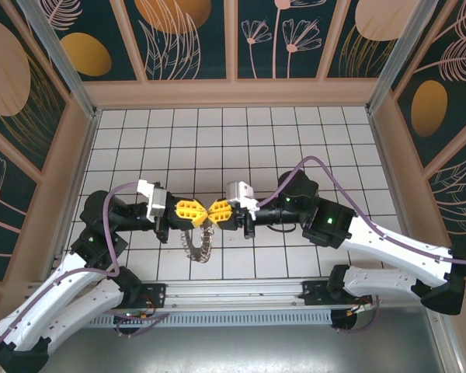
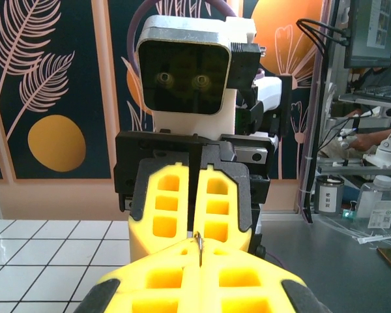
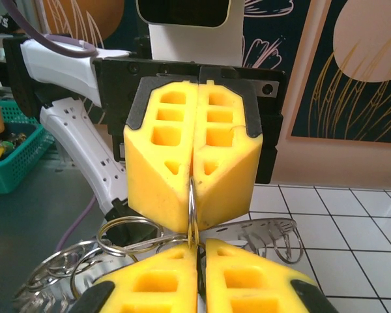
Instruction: Put the keys on the keyring
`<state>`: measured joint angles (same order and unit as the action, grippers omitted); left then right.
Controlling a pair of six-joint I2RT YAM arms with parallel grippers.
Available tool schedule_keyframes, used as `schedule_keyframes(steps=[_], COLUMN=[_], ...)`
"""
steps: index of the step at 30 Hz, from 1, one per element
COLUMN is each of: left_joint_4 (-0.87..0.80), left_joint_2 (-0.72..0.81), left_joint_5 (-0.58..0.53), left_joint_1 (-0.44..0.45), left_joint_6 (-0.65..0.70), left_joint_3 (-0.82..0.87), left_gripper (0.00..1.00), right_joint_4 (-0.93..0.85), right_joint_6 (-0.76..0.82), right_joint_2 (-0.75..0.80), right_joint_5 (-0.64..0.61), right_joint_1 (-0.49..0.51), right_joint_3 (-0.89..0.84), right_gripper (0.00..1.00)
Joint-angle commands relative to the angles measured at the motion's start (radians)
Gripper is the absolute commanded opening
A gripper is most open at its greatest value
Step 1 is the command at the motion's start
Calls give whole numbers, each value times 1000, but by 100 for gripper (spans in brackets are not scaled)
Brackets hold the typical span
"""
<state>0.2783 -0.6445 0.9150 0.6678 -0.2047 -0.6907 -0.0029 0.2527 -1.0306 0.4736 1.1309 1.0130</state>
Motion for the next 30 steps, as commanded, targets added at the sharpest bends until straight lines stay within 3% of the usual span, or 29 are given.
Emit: schedule_keyframes(steps=[1,10,18,23,30], left_joint_4=[98,84,58,99,141], left_joint_2=[-5,1,27,33,29], left_joint_5=[35,1,-124,-121,-73], left_joint_1=[-1,-1,-1,-2,-1], left_joint_6=[-31,-18,19,-8,-41], left_joint_3=[-1,0,13,34,45], left_gripper=[0,0,0,0,0], right_joint_4=[54,89,199,229,172], right_joint_6=[-4,-7,-38,-33,-17], right_joint_2=[-12,-12,32,75,111], right_joint_5=[31,97,1,-50,-62], right_joint_1=[-5,-5,-5,-5,-5], right_joint_3=[6,-3,-64,-98,-92], right_gripper=[6,4,10,17,19])
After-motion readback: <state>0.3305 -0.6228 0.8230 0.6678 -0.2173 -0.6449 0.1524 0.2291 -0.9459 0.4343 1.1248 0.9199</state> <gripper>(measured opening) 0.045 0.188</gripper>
